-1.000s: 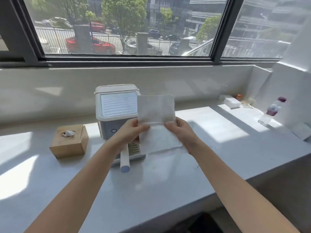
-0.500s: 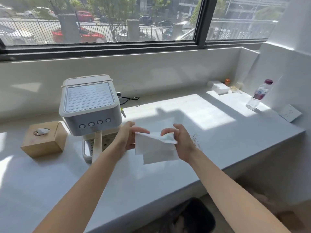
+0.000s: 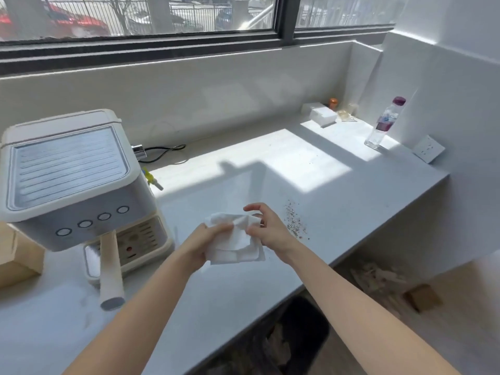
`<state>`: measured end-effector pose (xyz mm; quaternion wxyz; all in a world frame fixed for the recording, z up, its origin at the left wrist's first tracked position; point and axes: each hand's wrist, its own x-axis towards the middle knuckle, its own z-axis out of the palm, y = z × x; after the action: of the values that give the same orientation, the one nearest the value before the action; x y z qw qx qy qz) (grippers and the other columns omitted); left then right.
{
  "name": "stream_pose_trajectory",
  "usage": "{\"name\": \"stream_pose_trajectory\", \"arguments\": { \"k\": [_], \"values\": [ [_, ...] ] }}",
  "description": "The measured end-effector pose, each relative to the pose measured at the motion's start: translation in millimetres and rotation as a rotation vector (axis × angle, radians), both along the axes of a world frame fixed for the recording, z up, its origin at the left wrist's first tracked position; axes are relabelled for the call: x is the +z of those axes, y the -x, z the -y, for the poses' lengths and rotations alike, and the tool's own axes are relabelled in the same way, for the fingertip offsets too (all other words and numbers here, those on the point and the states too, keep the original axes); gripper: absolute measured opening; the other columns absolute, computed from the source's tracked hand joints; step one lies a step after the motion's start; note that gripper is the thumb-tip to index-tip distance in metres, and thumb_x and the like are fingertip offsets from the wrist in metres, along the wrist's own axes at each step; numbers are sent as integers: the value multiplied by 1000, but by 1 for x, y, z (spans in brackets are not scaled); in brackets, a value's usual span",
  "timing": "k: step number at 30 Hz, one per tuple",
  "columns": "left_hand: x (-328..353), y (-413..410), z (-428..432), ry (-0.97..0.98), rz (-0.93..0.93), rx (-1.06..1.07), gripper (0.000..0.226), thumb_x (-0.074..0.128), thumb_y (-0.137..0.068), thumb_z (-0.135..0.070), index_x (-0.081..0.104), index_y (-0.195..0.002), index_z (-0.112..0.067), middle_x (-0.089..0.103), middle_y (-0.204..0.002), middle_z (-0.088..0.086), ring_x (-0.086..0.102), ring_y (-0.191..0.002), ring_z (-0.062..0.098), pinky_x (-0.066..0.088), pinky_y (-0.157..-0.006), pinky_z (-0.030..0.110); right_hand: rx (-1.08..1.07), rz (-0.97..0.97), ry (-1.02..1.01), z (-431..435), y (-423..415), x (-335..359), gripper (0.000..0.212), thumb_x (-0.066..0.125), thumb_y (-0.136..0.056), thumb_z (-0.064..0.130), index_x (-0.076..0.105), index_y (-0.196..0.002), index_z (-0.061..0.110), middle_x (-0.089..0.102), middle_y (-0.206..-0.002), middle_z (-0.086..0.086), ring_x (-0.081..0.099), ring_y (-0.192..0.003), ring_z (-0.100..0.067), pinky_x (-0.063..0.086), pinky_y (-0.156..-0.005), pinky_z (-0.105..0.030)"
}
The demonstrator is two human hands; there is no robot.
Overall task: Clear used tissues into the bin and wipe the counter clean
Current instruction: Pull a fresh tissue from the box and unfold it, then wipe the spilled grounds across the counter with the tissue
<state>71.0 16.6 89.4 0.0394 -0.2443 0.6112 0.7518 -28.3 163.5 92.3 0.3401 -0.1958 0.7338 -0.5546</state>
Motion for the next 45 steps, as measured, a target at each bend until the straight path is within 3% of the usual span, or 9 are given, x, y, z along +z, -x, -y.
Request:
{"name": "stream_pose_trajectory", "arguments": {
  "k": [11,17,20,25,31,35,39,42,45],
  "values": [
    [-18,30,4,94,34,369,16,54,-89,-18,67,-83,-24,72,-71,-11,67,-65,6,48,-49,18,-198,48,56,-6,41,-36,14,58,-90,20,58,-103,26,61,-107,-3,64,-89,-13,54,-80,-33],
    [-40,41,-6,424,41,790,33,42,-91,-10,62,-115,-18,61,-109,0,55,-100,17,41,-84,26,-234,-67,-50,-39,80,-55,18,44,-96,26,59,-106,27,60,-108,12,54,-105,-9,42,-73,-19],
    [-57,37,-17,589,41,844,39,38,-92,-9,60,-123,-18,61,-125,0,53,-115,16,39,-96,25,-155,-169,-149,-65,106,-68,25,39,-99,29,56,-116,26,56,-118,10,51,-115,-14,49,-81,-27],
    [-93,31,-44,713,122,695,37,38,-95,-18,54,-125,-31,58,-124,-7,51,-121,20,40,-100,35,-21,-485,-347,-104,153,-92,41,33,-101,28,41,-140,16,33,-153,-4,23,-143,-21,21,-118,-41],
    [-143,36,-67,990,340,139,48,37,-99,-19,25,-146,-16,18,-156,4,11,-145,20,9,-117,40,216,-704,-671,-152,196,-134,52,28,-101,35,24,-149,15,14,-160,-6,9,-148,-26,11,-118,-44],
    [-145,41,-74,990,390,222,55,29,-100,-34,15,-149,-15,7,-160,0,0,-147,14,0,-119,36,70,-731,-738,-152,208,-152,53,24,-101,37,19,-151,18,11,-161,-1,8,-148,-19,7,-118,-40],
    [-129,56,-69,967,497,321,52,23,-100,-37,23,-147,-15,23,-157,0,11,-145,12,-5,-117,30,-78,-866,-803,-141,202,-159,54,33,-98,39,27,-148,18,25,-157,-4,21,-144,-23,19,-112,-43],
    [-116,70,-61,1174,501,326,39,28,-98,-26,52,-120,-4,55,-124,10,42,-124,27,16,-115,37,-16,-936,-828,-142,207,-161,57,36,-96,40,28,-146,16,29,-154,-9,25,-140,-28,19,-111,-46],
    [-113,77,-63,1146,431,316,31,30,-93,-25,52,-101,-5,57,-104,7,49,-99,35,42,-89,43,17,-956,-815,-145,217,-162,55,37,-94,41,29,-143,18,32,-148,-10,26,-136,-31,18,-111,-46]
  ]
}}
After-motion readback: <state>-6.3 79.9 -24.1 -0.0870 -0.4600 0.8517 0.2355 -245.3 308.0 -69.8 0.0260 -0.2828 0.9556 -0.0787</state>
